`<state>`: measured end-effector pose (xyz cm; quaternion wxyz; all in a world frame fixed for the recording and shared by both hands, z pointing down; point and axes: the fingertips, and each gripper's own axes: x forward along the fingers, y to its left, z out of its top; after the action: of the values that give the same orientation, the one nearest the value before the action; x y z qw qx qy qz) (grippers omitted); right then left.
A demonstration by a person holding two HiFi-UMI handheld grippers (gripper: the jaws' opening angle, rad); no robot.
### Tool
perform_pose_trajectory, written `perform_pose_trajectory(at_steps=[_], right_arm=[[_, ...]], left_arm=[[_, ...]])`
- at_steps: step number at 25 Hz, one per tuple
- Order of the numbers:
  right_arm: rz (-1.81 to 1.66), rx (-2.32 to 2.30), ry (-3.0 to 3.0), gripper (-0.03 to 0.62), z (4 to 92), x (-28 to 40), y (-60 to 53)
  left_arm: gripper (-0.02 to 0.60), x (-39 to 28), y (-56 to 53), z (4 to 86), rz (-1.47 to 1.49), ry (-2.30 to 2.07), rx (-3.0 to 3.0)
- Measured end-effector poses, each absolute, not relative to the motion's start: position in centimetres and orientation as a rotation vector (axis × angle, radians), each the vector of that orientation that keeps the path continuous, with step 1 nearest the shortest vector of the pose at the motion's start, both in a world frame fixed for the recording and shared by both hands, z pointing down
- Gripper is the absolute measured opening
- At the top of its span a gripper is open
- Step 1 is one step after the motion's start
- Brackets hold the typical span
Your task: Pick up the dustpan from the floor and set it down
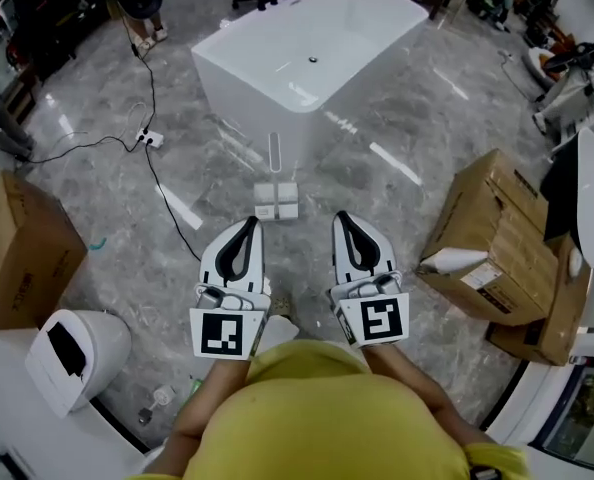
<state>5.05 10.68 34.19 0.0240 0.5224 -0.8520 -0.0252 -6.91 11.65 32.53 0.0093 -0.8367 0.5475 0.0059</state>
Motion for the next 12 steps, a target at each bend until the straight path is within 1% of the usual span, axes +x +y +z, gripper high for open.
perform_pose_trajectory(at_steps=[6, 12], right_arm=[[-0.069, 1.652, -2.602, 0.011, 34.5, 3.8, 7.1], [-0.057, 1.656, -2.578, 0.011, 34.7, 3.1, 5.6]], left_arm=[[0.000, -8.2, 7.6, 32.9, 0.013, 1.663, -2.642], [0.000, -8.7, 5.9, 34.0, 0.021, 1.676, -2.693]])
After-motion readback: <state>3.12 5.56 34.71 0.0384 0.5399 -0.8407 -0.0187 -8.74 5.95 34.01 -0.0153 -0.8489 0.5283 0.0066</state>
